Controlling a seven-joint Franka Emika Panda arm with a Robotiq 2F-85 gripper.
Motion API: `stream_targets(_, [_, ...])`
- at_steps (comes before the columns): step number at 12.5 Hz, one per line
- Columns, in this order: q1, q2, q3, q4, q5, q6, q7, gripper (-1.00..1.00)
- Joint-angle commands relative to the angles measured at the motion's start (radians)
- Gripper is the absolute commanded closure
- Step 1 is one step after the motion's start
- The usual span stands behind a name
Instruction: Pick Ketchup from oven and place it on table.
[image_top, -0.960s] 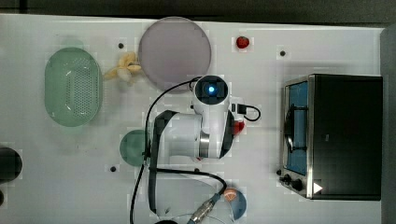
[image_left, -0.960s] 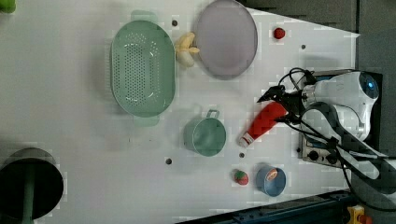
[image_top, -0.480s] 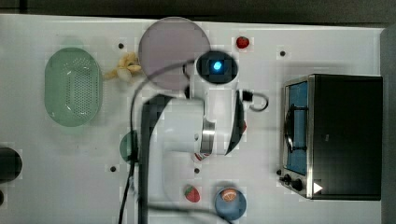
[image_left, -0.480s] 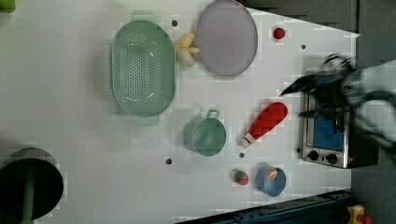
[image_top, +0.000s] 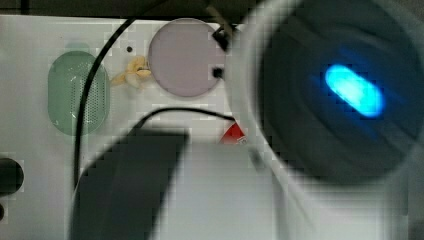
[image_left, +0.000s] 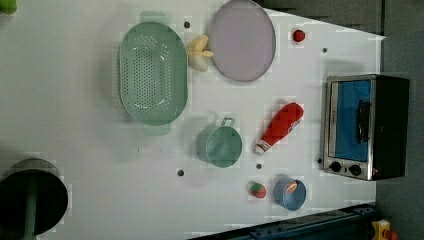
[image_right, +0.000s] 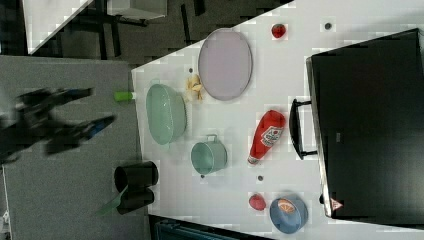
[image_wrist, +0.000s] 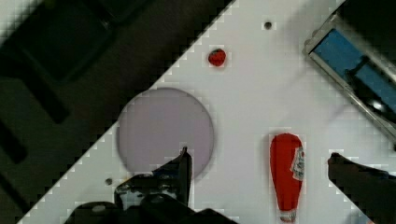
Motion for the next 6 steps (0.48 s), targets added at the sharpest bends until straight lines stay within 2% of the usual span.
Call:
stream_targets(1, [-0.006,0.06,-0.01,-0.007,0.015,-0.175,0.036,-1.0])
stream_targets(6, [-0.005,0.06,-0.006,0.017,0.015,-0.161,0.036,-1.0])
